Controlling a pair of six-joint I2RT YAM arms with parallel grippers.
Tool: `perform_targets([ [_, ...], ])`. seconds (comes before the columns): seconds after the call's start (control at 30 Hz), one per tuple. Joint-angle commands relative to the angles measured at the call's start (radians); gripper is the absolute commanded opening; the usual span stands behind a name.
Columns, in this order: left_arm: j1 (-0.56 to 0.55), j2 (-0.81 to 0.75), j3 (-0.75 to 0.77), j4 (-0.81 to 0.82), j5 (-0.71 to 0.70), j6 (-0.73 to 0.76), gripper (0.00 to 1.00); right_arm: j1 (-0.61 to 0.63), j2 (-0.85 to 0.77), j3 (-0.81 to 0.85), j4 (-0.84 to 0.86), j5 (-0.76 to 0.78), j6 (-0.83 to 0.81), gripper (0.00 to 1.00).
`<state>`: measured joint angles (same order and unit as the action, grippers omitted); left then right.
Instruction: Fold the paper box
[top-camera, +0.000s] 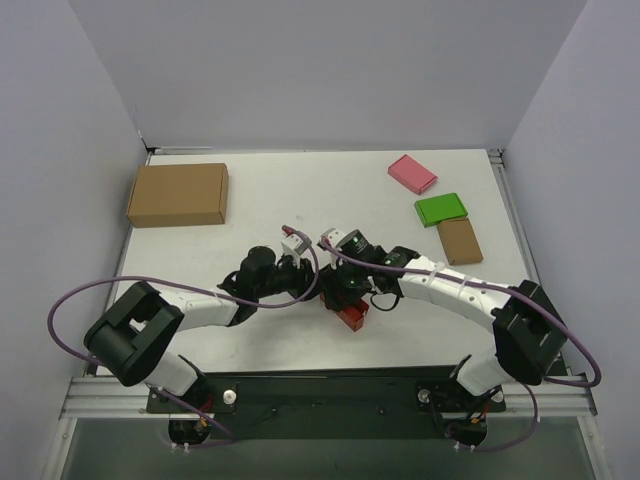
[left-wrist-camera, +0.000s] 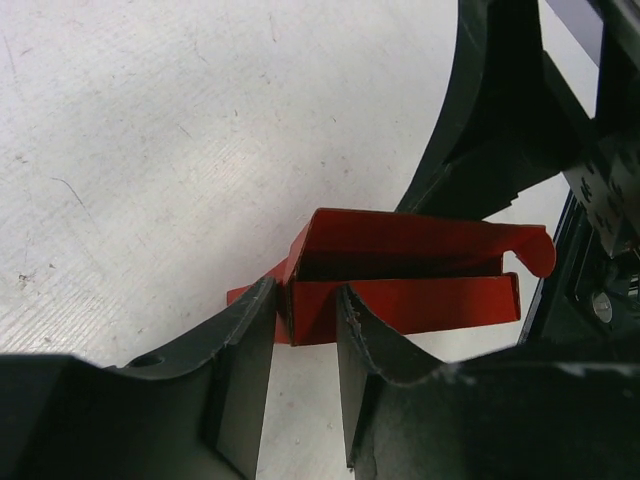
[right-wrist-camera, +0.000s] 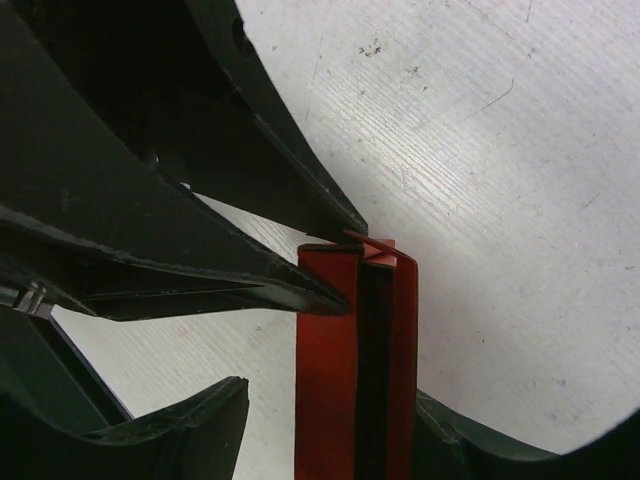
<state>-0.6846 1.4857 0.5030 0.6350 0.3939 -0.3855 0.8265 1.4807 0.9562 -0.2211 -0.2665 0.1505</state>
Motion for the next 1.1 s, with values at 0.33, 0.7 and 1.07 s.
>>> perform_targets([
  [0.33,-0.021,-0.028,0.031,-0.069,-0.059,-0.007,0.45,0.146,0.069,0.05,-0.093,0.263,-0.006,0.24],
  [0.7,-0.007,-0.398,-0.106,-0.38,-0.196,0.011,0.66,0.1,0.058,0.053,-0.067,0.13,-0.199,0.11],
  [1.07,0.003,-0.552,-0.127,-0.42,-0.228,0.065,0.7,0.091,0.052,0.042,-0.027,-0.076,-0.29,0.14],
])
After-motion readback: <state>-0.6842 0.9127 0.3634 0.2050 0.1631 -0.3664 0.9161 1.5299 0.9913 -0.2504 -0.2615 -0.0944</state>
